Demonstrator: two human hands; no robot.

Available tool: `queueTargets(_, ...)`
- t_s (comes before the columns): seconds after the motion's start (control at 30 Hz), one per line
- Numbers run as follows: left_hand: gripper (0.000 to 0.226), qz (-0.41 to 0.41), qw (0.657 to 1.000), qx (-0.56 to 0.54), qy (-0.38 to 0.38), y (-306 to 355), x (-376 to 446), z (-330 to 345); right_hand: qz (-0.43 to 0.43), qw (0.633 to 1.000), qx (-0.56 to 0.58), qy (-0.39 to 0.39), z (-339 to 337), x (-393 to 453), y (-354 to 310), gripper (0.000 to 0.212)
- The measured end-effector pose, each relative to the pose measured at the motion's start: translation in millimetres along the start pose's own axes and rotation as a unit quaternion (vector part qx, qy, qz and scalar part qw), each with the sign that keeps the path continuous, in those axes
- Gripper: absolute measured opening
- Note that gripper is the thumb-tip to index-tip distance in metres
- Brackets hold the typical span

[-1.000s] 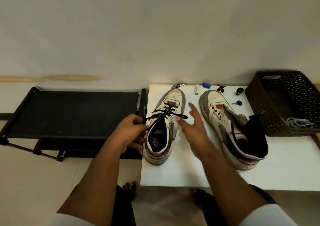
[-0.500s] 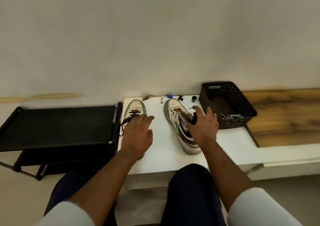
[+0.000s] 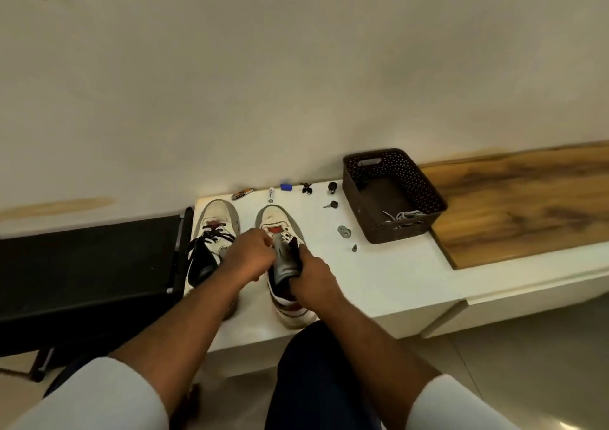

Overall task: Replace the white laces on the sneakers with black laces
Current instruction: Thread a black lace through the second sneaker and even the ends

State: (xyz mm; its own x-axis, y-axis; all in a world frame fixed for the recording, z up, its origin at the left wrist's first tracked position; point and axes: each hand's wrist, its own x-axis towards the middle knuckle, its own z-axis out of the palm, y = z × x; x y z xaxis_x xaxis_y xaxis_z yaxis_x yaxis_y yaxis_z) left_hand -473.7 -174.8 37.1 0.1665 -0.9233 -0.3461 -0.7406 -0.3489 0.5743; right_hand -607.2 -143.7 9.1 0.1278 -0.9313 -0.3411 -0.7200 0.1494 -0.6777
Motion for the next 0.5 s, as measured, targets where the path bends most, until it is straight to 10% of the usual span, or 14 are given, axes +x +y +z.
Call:
queueTargets(0.2, 0.038, 0.176, 0.943, 0.274, 0.068, 55.3, 53.9, 11.9, -0.051, 0.995, -0.041, 0.078, -84.4, 61.1, 11.2, 0.048)
queueTargets(0.37, 0.036, 0.190, 0.929, 0.313, -0.043, 110.8, 124.2, 60.5, -0.065, 0.978, -0.113, 0.161, -162.0, 140.9, 54.2, 0.035)
queueTargets(0.5, 0.071, 0.132, 0.900, 0.379, -0.167, 117.2, 164.8, 92.1, -0.079, 0.967, -0.232, 0.072, -179.1, 195.6, 89.1, 0.046)
